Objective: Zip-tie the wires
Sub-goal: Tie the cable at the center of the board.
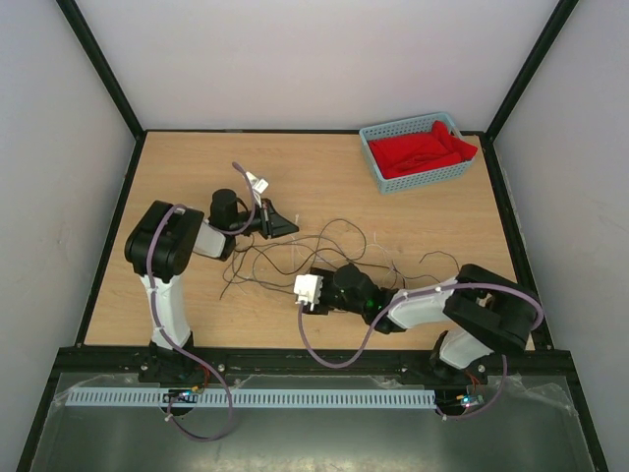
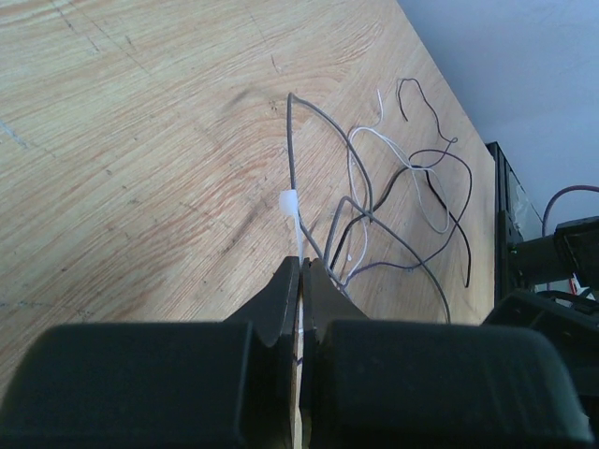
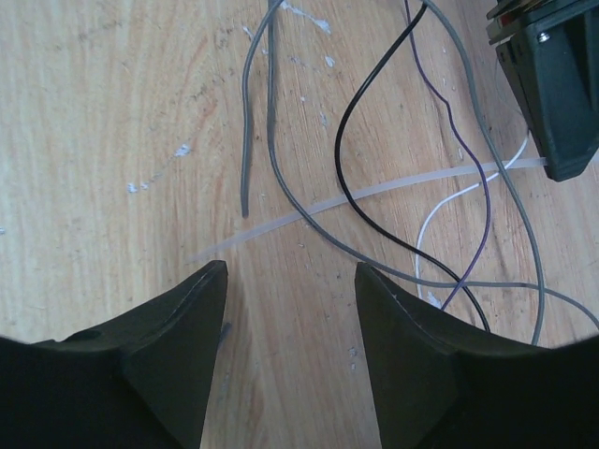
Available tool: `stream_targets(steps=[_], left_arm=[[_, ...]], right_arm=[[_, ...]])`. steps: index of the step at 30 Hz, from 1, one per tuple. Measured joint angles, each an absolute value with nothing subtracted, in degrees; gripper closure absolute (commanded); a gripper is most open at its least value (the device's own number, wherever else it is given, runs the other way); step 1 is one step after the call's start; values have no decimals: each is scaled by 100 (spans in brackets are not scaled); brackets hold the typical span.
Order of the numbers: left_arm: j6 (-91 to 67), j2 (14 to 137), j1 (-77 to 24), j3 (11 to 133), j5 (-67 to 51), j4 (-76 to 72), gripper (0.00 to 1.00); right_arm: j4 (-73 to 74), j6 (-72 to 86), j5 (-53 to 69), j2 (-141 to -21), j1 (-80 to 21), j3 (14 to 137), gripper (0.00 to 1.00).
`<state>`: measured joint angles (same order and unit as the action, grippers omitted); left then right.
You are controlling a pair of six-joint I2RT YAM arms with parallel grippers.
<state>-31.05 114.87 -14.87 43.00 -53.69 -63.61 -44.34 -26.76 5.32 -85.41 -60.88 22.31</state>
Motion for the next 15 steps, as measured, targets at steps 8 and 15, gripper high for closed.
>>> stream_targets(steps=[8, 15], left_arm=[[-3103, 11483, -1487, 4163, -5352, -6390, 100], [-3105, 11384, -1487, 4110, -5339, -6399, 100]], right_arm=[[-4427, -3074, 191, -9061, -6088, 2460, 25], [-4512, -3199, -102, -9537, -6090, 2904, 25]])
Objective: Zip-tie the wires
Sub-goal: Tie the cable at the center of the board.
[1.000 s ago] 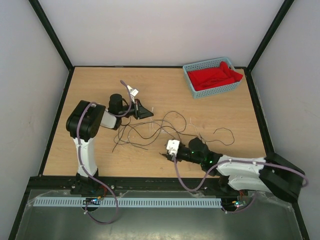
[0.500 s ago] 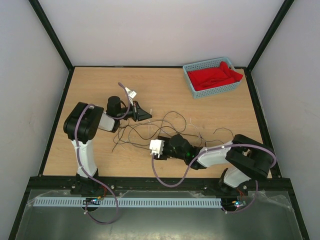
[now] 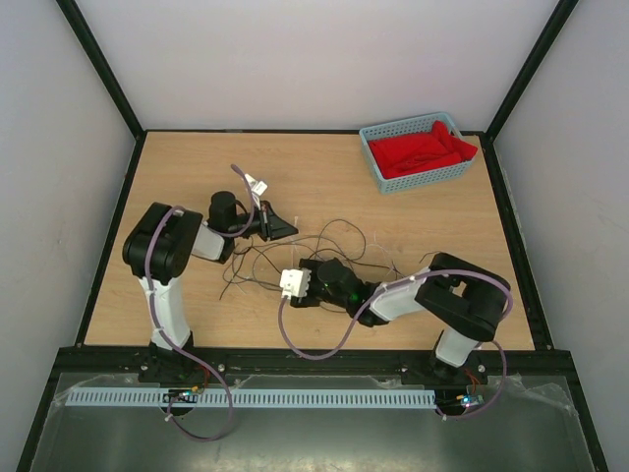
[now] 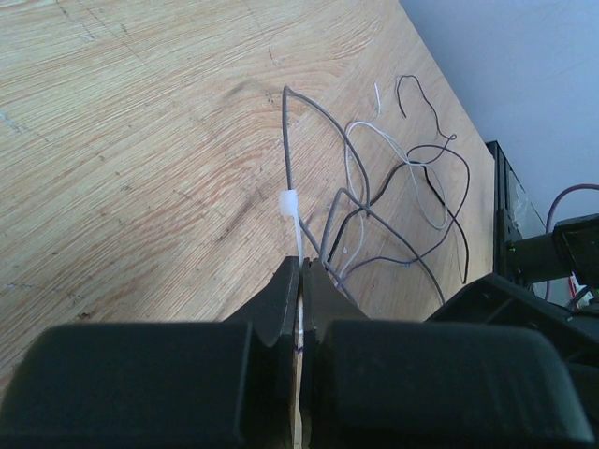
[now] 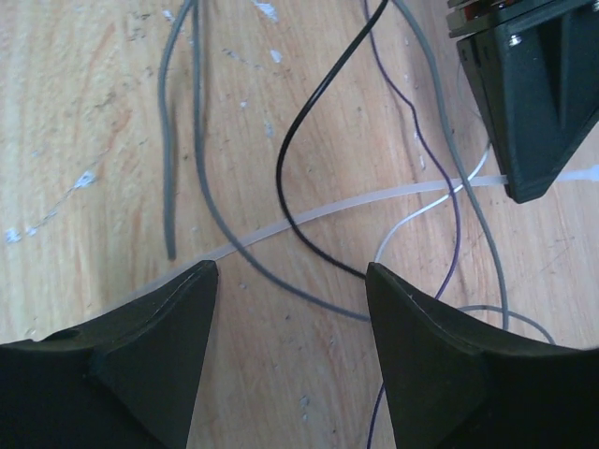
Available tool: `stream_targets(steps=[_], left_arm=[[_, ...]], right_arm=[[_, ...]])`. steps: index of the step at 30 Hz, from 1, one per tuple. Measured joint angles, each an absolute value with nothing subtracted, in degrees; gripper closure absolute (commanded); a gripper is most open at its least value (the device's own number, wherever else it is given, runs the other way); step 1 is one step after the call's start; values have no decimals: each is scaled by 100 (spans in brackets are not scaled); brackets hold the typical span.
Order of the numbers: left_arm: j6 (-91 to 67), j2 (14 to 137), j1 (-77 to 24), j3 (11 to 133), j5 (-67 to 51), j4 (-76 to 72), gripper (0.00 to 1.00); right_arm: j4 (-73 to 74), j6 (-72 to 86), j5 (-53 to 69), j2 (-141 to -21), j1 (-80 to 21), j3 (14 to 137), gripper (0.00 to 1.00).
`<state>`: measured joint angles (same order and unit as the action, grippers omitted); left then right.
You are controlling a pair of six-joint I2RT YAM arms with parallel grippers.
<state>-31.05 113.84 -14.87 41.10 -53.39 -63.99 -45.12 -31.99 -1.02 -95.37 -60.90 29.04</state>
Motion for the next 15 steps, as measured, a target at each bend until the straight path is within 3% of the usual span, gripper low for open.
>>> stream_targets(steps=[15], left_arm=[[-3105, 11316, -1549, 3881, -5196, -6401, 100]], right_arm=[[-4687, -3479, -578, -10315, -5787, 3677, 26]])
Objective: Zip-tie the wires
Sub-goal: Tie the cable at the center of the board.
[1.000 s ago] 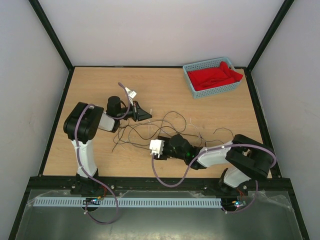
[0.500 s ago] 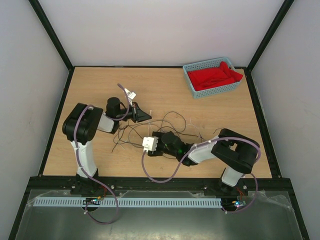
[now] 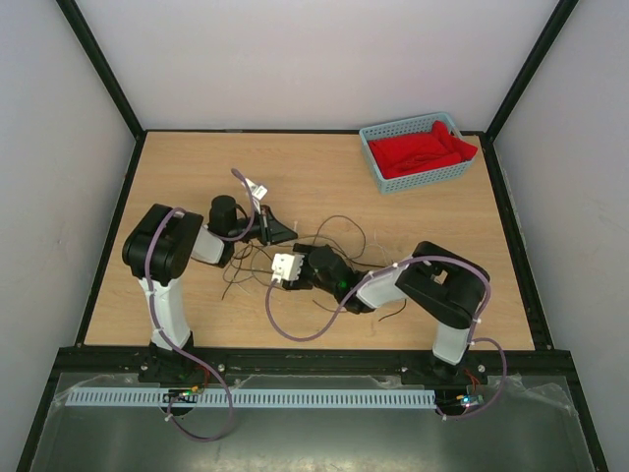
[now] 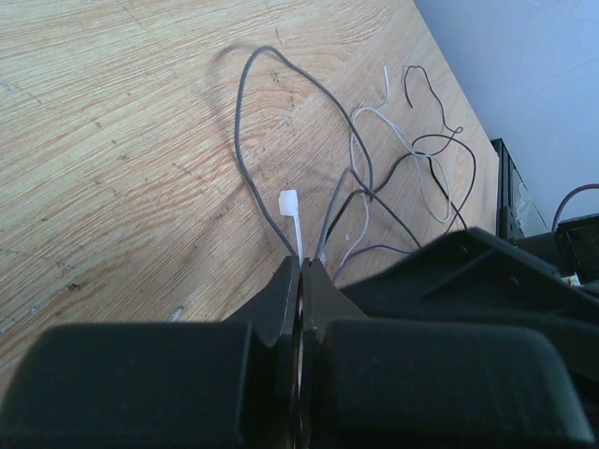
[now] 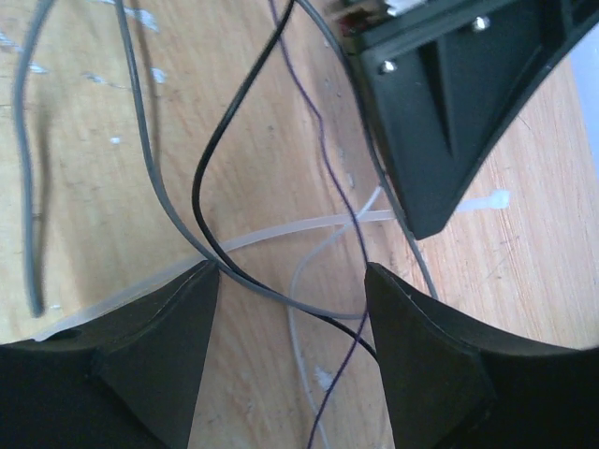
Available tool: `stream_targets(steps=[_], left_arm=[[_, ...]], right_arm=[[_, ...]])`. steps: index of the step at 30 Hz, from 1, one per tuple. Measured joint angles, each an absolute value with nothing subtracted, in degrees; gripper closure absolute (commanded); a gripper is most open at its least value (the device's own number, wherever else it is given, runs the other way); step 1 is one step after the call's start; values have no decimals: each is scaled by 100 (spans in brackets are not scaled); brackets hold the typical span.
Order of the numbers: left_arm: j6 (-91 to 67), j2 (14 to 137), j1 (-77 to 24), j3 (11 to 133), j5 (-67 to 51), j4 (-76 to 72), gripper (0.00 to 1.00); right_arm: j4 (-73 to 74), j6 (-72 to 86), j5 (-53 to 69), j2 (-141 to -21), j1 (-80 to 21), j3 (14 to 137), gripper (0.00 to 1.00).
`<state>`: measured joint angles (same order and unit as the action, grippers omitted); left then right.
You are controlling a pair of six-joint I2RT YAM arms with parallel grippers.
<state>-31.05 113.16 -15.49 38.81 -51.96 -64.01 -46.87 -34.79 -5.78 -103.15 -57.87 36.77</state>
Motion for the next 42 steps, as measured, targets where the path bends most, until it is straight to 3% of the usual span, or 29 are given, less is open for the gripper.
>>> stream_targets(steps=[16, 23, 33, 35, 39, 42], left_arm=[[-3107, 11316, -1588, 3817, -5137, -6403, 100], [-3267, 11316, -1584, 3782, -5098, -6401, 100], [-3520, 11319, -1584, 3754, -5098, -6401, 100], [-3538, 11319, -1584, 3754, -5103, -6403, 100], [-3579, 11323, -1584, 3754, -5124, -6401, 100], [-3612, 11325, -1581, 3756, -5166, -6403, 100]], right_arm=[[-4160, -3020, -823, -10663, -5439, 4390, 28], [-4193, -2823, -648, -10530, -5437, 4239, 14], [-4488, -2851, -193, -9714, -5435, 3205, 8], [-4469, -2849, -115, -9476, -5435, 3041, 10], [-4534, -2827, 75, -8827, -5435, 2615, 24], [-4779, -2847, 305, -8346, -5450, 2156, 28]])
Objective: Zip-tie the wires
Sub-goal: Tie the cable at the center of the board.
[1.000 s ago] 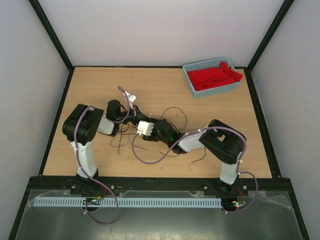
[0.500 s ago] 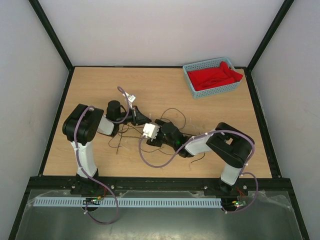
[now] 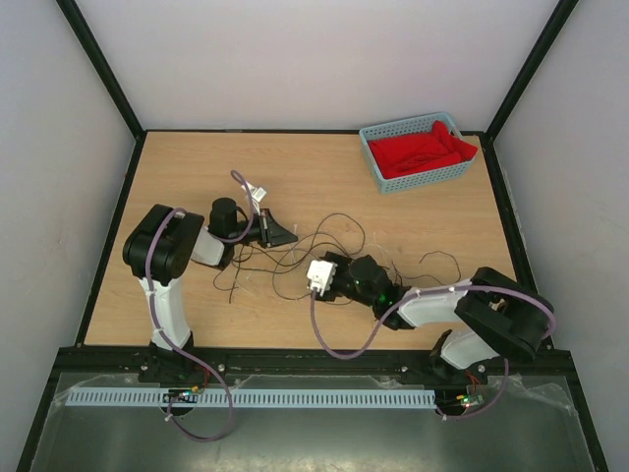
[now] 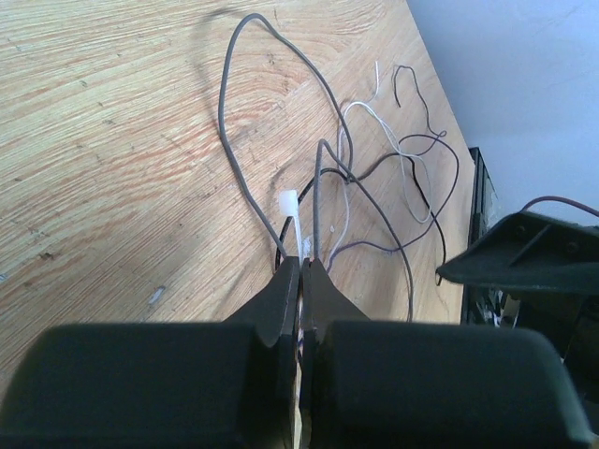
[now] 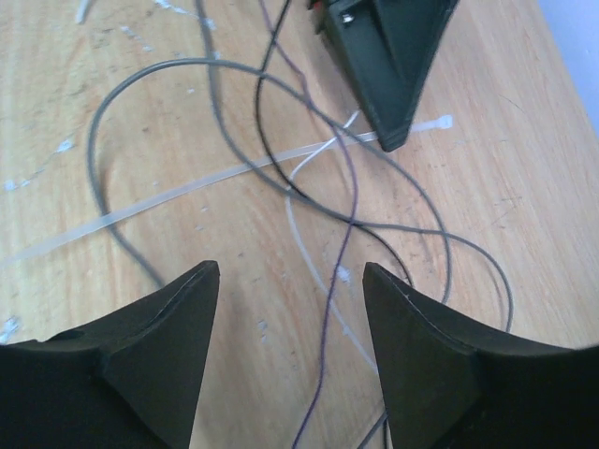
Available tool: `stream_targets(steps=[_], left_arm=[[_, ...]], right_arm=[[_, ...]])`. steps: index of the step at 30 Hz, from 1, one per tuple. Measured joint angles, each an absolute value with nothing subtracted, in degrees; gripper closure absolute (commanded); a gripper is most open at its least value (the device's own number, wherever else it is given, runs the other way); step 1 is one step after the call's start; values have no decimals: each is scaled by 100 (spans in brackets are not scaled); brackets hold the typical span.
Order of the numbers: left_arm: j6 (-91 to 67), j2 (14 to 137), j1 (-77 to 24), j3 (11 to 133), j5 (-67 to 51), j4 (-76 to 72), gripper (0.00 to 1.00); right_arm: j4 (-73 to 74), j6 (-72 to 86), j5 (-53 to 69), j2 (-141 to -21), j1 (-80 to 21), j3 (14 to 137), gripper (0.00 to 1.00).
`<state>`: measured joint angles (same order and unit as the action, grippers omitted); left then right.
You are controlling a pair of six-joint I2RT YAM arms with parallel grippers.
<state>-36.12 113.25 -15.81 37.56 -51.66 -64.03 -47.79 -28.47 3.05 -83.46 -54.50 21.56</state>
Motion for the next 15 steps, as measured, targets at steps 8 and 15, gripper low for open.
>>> stream_targets(steps=[8, 15], left_arm=[[-3660, 11380, -1573, 3800, -5347, -6401, 100], [-3708, 11437, -1542, 3905, -5564, -6401, 100]], right_arm=[[-5489, -3470, 202, -8490, -6123, 1350, 29], [-6086, -4091, -10, -8805, -6512, 1151, 27]])
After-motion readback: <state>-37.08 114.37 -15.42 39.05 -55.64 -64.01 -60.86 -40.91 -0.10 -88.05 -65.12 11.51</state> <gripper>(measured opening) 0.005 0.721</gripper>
